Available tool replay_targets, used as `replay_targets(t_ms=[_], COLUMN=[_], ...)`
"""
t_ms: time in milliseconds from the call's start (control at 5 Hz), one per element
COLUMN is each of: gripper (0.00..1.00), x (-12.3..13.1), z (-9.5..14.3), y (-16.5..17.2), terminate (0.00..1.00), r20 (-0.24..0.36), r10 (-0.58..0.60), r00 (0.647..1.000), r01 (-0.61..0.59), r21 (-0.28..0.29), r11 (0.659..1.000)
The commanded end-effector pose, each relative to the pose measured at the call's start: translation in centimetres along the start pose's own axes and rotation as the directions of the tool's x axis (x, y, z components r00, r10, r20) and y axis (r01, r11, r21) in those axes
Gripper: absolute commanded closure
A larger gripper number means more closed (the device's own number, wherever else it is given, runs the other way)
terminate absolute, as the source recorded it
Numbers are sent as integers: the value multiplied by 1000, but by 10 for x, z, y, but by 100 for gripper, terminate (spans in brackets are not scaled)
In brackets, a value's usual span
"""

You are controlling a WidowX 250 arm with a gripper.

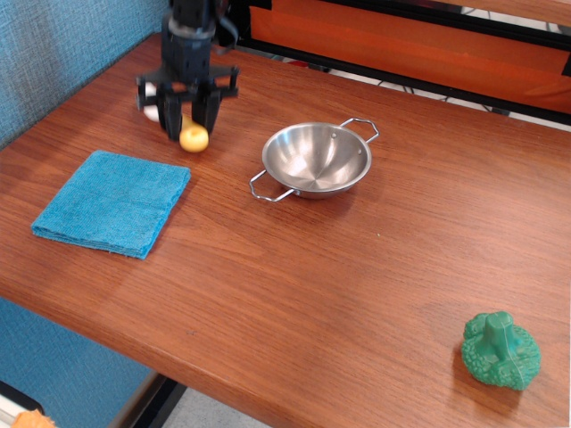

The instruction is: Pick the knife and place it on the front edge of the table

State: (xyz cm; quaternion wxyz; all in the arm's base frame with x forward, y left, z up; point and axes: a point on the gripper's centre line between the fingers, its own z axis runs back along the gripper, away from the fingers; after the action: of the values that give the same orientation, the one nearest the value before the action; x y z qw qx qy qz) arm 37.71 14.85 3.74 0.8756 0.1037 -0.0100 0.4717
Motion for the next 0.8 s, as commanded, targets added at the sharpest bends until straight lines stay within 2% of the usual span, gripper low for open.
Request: replay_targets(t_ms=[0,200,400,600], gripper=[100,100,100,100], x=[-9,-36,-73,-115], z=[73,79,88,90], y=[7,7,8,8], terminate=[0,0,0,0], r20=[109,111,152,178], r10=[-227,-465,-662,-795], r00=[968,878,734,580], r01=[232,470,672,810], r21=[-36,-21,-20,-22], r11=[972,882,740,586])
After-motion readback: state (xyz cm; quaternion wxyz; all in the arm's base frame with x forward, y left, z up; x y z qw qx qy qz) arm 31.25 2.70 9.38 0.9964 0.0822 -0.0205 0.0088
